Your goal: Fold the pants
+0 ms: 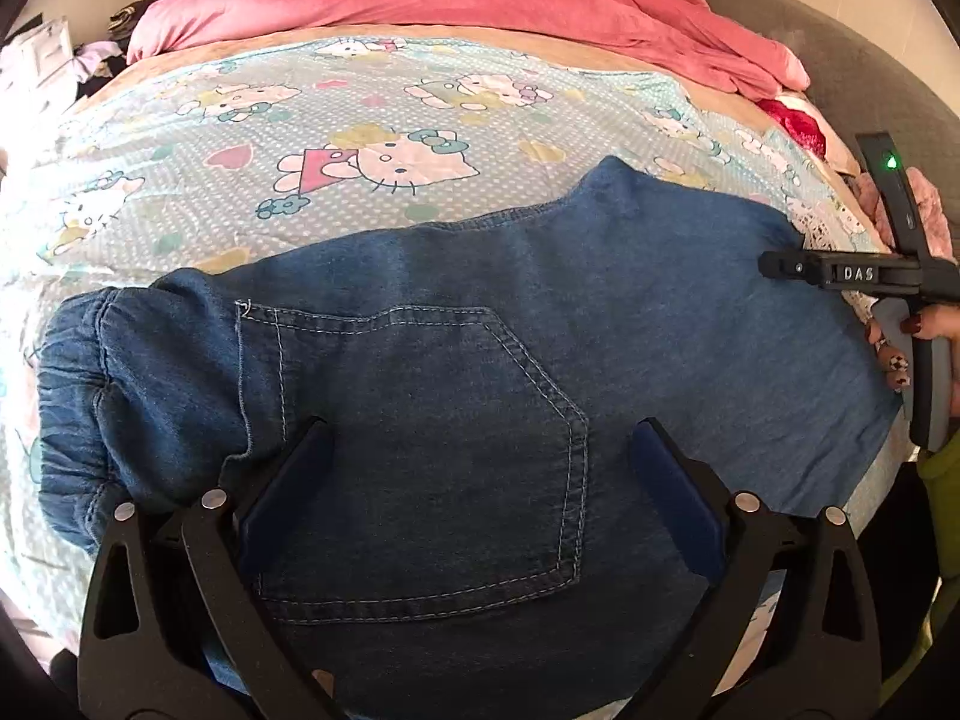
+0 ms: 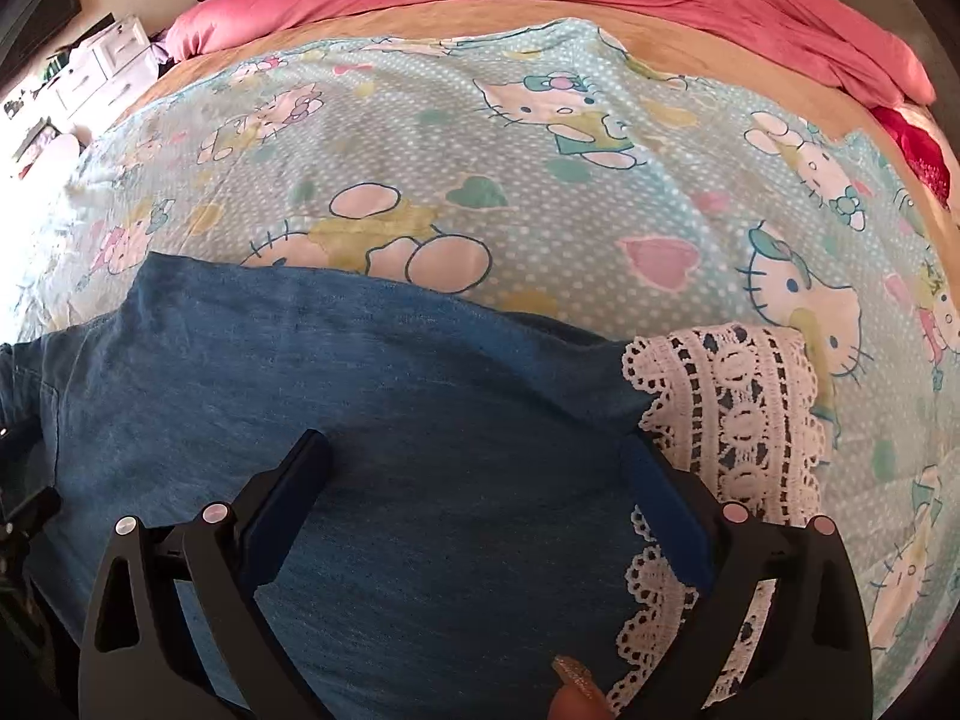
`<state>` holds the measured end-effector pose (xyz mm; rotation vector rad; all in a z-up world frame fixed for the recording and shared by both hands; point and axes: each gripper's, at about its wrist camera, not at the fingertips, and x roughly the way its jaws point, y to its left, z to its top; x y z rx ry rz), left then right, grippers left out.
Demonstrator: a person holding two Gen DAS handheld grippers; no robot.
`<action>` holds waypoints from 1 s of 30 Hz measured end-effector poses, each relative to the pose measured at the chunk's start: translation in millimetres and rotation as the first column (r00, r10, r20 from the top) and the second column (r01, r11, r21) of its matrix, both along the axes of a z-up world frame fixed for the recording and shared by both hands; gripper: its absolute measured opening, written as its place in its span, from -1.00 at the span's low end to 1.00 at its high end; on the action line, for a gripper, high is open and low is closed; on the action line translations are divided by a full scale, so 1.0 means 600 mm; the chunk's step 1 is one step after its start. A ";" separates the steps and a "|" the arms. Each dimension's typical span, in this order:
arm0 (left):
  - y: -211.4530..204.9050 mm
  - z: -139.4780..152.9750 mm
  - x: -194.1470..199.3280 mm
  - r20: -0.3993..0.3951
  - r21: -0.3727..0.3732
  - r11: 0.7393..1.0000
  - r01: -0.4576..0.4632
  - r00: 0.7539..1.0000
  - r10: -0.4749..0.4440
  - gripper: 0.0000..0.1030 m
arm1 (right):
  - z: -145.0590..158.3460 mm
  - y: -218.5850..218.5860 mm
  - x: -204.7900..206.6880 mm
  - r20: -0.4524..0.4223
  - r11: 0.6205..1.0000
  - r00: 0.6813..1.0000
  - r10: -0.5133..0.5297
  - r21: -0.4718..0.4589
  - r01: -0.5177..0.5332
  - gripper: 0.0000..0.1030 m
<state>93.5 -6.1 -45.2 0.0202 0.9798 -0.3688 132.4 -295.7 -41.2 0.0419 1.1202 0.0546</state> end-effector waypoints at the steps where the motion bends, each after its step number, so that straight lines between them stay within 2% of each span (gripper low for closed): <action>1: -0.001 0.002 0.000 -0.002 -0.001 1.000 -0.001 1.000 0.001 0.82 | 0.005 0.003 -0.002 0.006 1.000 1.000 0.000 -0.007 0.000 0.87; 3: -0.002 0.013 -0.006 -0.008 0.007 1.000 -0.002 1.000 0.003 0.82 | 0.017 0.005 -0.007 0.028 1.000 1.000 -0.002 -0.002 0.002 0.87; 6: 0.002 0.045 -0.028 0.038 -0.012 1.000 0.014 0.999 -0.014 0.82 | 0.056 0.011 -0.052 0.101 0.998 0.994 0.034 0.048 -0.039 0.88; 8: 0.006 0.060 -0.040 0.069 0.003 1.000 0.012 0.998 -0.012 0.82 | 0.073 0.020 -0.085 0.129 0.996 0.989 0.065 0.052 -0.073 0.88; 11: 0.008 0.066 -0.050 0.068 -0.001 1.000 0.009 0.998 -0.009 0.82 | 0.086 0.033 -0.134 0.151 0.993 0.985 0.089 0.060 -0.099 0.89; 15: 0.001 0.053 -0.061 0.060 0.023 0.999 0.025 0.998 -0.027 0.82 | 0.078 0.053 -0.169 0.134 0.990 0.986 0.095 0.091 -0.108 0.89; 17: -0.001 0.036 -0.061 0.031 0.036 0.999 0.026 0.999 -0.027 0.82 | 0.067 0.063 -0.175 0.109 0.989 0.988 0.106 0.089 -0.116 0.89; 22: -0.004 0.003 -0.062 0.003 0.074 0.997 0.027 1.000 -0.028 0.82 | 0.025 0.062 -0.184 -0.006 0.998 0.998 0.060 0.017 -0.060 0.90; 26: -0.007 0.002 -0.066 0.020 0.091 0.995 0.031 0.999 -0.033 0.82 | 0.029 0.046 -0.197 0.013 0.999 1.000 0.025 0.032 -0.025 0.90; 30: -0.003 0.024 -0.074 0.034 0.044 0.998 0.034 0.999 -0.036 0.82 | 0.051 0.035 -0.221 0.069 0.999 0.998 0.001 0.051 -0.004 0.89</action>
